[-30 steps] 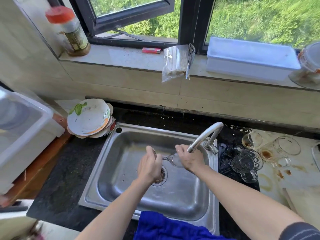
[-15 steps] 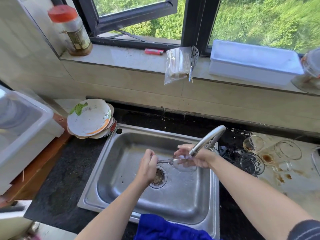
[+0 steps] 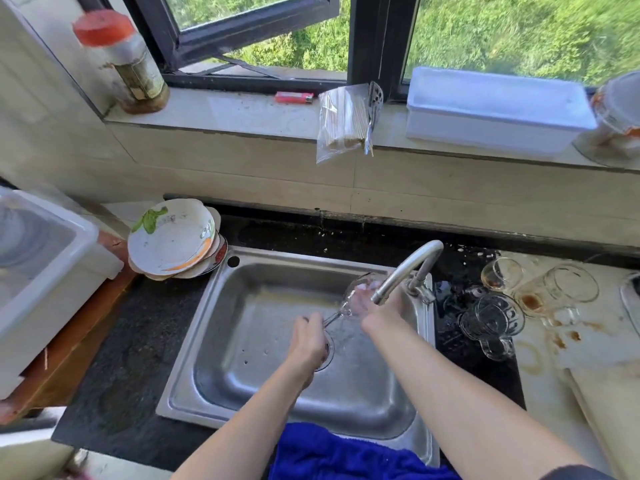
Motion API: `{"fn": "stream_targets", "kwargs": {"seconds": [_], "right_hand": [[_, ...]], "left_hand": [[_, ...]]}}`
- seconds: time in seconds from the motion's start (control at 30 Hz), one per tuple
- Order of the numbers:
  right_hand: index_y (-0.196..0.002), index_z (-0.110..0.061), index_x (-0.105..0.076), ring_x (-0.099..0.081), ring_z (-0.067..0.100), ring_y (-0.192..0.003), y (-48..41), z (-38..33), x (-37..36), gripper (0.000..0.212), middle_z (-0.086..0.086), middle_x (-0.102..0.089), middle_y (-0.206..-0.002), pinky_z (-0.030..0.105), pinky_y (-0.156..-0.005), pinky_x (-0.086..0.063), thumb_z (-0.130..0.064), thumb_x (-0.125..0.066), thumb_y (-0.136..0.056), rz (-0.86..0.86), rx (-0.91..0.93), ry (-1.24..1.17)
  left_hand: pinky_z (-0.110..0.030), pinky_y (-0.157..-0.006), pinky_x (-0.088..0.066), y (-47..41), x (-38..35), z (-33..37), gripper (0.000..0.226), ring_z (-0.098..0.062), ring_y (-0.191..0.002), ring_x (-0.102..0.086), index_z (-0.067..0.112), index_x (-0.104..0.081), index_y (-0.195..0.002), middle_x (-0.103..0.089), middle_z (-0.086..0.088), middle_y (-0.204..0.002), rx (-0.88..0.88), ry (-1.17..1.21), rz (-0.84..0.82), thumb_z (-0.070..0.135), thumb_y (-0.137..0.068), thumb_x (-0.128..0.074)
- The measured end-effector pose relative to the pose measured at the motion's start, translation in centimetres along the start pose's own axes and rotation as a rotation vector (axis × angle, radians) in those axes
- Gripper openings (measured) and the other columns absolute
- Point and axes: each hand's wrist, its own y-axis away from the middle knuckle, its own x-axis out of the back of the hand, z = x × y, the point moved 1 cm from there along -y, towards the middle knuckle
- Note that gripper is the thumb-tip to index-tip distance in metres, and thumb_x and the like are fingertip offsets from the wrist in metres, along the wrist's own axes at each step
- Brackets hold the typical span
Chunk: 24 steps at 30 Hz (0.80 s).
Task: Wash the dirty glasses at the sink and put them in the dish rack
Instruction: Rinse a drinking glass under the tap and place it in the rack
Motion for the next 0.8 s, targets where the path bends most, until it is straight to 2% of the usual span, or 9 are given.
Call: {"fn": "stream_targets", "kwargs": {"seconds": [0.07,0.2,0.3,0.37,0.47,0.6,0.67,0.73,0.8], "right_hand": [[-0.094,-0.023,-0.054,-0.06,0.018,-0.064,0.4,2.4,0.0,0.025,0.006,-0.064,-0.086,0.025,-0.05,-0.049,-0.046,-0.062,-0.089,0.057,0.158,0.294],[-0.145,-0.036,-0.027,-0.057,0.018,-0.104,-0.9,1.6,1.9,0.099,0.0,-0.053,-0.127,0.033,-0.091,-0.048,-0.067,-0.077,-0.064,-0.046,0.523,0.86],[-0.14,-0.029,-0.045,-0.047,0.011,-0.115,-0.9,0.3,2.0,0.065,0.002,-0.044,-0.144,0.037,-0.098,-0.042,-0.055,-0.062,-0.082,-0.135,1.14,1.452],[-0.111,-0.025,-0.068,-0.049,0.019,-0.115,-1.4,0.9,2.0,0.043,0.0,-0.058,-0.128,0.049,-0.098,-0.045,-0.053,-0.047,-0.087,-0.302,1.442,1.801],[-0.096,-0.031,-0.069,-0.057,0.016,-0.1,-2.2,-1.0,2.6,0.049,-0.011,-0.064,-0.099,0.038,-0.088,-0.048,-0.067,-0.038,-0.085,-0.396,1.029,2.029],[-0.097,-0.012,-0.07,-0.068,0.03,-0.09,-1.2,-3.9,2.5,0.04,0.013,-0.07,-0.098,0.044,-0.076,-0.058,-0.05,-0.064,-0.086,-0.368,0.376,1.175],[-0.113,-0.011,-0.061,-0.071,0.03,-0.083,0.0,-4.4,3.0,0.03,0.012,-0.067,-0.11,0.037,-0.051,-0.057,-0.032,-0.064,-0.093,-0.45,0.137,1.088],[-0.112,-0.014,-0.057,-0.071,0.028,-0.08,0.2,-4.8,4.0,0.027,0.006,-0.066,-0.114,0.033,-0.044,-0.051,-0.025,-0.069,-0.09,-0.48,0.091,1.118],[-0.103,-0.02,-0.058,-0.068,0.031,-0.086,-0.2,-5.1,4.4,0.014,0.008,-0.066,-0.11,0.041,-0.057,-0.055,-0.023,-0.066,-0.091,-0.345,0.332,1.18]], "left_hand": [[-0.014,-0.042,-0.014,0.2,-0.3,0.7,0.014,-0.009,-0.038,-0.021,0.018,-0.03,-0.071,-0.033,-0.006,-0.057,0.126,0.12,-0.057,0.018,-0.084,-0.033],[-0.007,-0.039,-0.012,0.3,0.8,1.8,0.016,-0.006,-0.035,-0.016,0.018,-0.03,-0.071,-0.034,-0.006,-0.056,0.273,0.217,-0.166,0.019,-0.085,-0.037],[-0.007,-0.039,-0.014,0.2,0.9,1.5,0.015,-0.007,-0.036,-0.016,0.018,-0.031,-0.071,-0.034,-0.006,-0.058,0.313,0.175,-0.209,0.021,-0.084,-0.038],[-0.007,-0.039,-0.014,0.2,0.9,1.5,0.016,-0.007,-0.035,-0.017,0.017,-0.033,-0.071,-0.035,-0.006,-0.058,0.322,0.155,-0.248,0.021,-0.084,-0.038],[-0.008,-0.041,-0.011,0.8,1.4,1.6,0.017,-0.008,-0.035,-0.019,0.016,-0.036,-0.072,-0.037,-0.006,-0.058,0.278,0.059,-0.305,0.021,-0.088,-0.04],[-0.009,-0.042,-0.009,0.1,2.1,1.8,0.017,-0.007,-0.034,-0.019,0.018,-0.034,-0.072,-0.033,-0.004,-0.06,0.18,0.035,-0.313,0.018,-0.087,-0.041],[-0.01,-0.042,-0.01,-0.7,2.4,1.8,0.012,-0.008,-0.035,-0.021,0.017,-0.038,-0.077,-0.039,-0.004,-0.061,0.13,0.041,-0.279,0.017,-0.088,-0.042],[-0.011,-0.043,-0.01,-1.1,2.1,1.7,0.009,-0.009,-0.037,-0.022,0.019,-0.04,-0.081,-0.042,-0.005,-0.063,0.103,0.033,-0.264,0.015,-0.089,-0.041],[-0.013,-0.044,-0.008,-0.8,0.7,1.7,0.008,-0.009,-0.04,-0.021,0.02,-0.037,-0.083,-0.041,-0.004,-0.065,0.097,0.032,-0.286,0.014,-0.089,-0.038]]}}
